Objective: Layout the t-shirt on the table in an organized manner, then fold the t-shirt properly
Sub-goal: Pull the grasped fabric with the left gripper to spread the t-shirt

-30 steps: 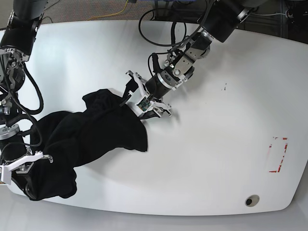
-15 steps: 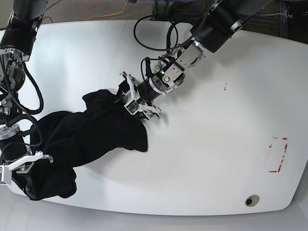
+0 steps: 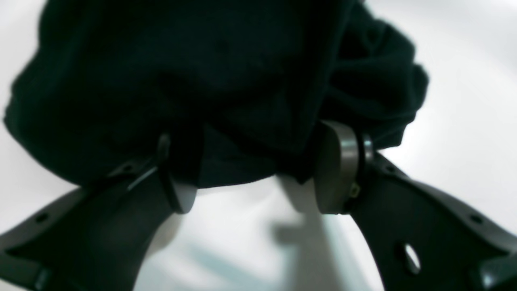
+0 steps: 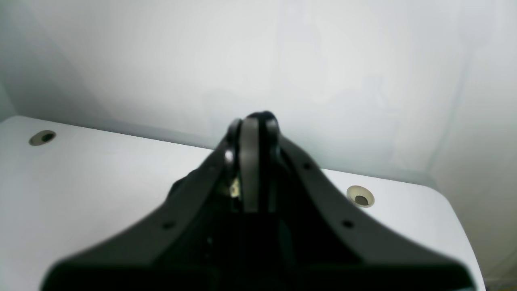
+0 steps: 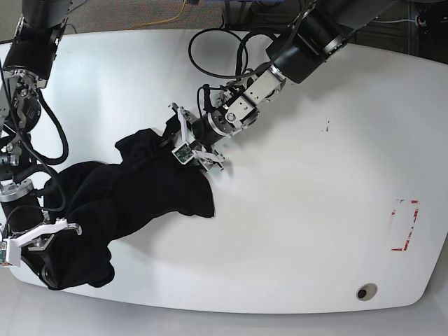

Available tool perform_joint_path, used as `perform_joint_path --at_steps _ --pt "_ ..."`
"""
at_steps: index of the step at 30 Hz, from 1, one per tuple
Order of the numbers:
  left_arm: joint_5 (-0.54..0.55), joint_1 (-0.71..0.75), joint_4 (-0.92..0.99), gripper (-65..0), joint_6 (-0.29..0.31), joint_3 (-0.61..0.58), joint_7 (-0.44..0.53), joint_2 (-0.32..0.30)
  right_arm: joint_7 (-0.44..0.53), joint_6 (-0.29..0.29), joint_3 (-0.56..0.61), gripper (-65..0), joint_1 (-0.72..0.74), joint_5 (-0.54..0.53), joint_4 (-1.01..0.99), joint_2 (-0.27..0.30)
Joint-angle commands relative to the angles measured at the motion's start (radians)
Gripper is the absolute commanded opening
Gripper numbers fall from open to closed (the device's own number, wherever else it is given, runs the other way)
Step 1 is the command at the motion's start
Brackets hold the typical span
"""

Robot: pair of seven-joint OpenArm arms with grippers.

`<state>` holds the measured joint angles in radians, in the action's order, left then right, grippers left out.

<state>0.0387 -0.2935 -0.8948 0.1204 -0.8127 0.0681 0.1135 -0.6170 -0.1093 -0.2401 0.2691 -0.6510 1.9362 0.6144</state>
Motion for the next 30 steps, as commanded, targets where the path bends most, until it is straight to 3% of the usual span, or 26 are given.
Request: perform_joint_path --at_steps 1,6,12,14,20,23,30 --pt "0.005 -0.029 -0.008 -25.4 -0.005 0.002 0.032 0.021 0.033 0.001 -0.011 -65.0 0.017 0.003 0.013 0.022" --pt "0.005 -0.029 -0.01 -25.7 -0.026 0.005 0.071 0.021 0.033 0.001 -0.009 -65.0 0.015 0.003 0.013 0.02" --pt "0.005 -0.029 -0.011 -27.2 -0.127 0.005 0.078 0.016 0.033 0.001 -0.011 -65.0 0.014 0.003 0.013 0.019" --pt "0.005 -0.029 -0.011 -32.4 -0.136 0.005 0.078 0.015 0.033 0.001 -0.011 -65.0 0.014 0.003 0.013 0.019" --pt "0.007 -0.029 -0.011 -55.9 -0.138 0.034 0.078 0.013 0.033 0.001 -0.012 -65.0 0.014 0.003 0.013 0.019" --pt "0.007 -0.029 -0.013 -63.7 -0.138 0.06 0.078 0.013 0.033 0.001 -0.012 -65.0 0.014 0.004 0.013 0.019" --pt "0.005 -0.029 -0.017 -65.0 -0.138 0.112 0.078 0.012 0.033 0.001 -0.012 -65.0 0.012 0.004 0.013 0.008"
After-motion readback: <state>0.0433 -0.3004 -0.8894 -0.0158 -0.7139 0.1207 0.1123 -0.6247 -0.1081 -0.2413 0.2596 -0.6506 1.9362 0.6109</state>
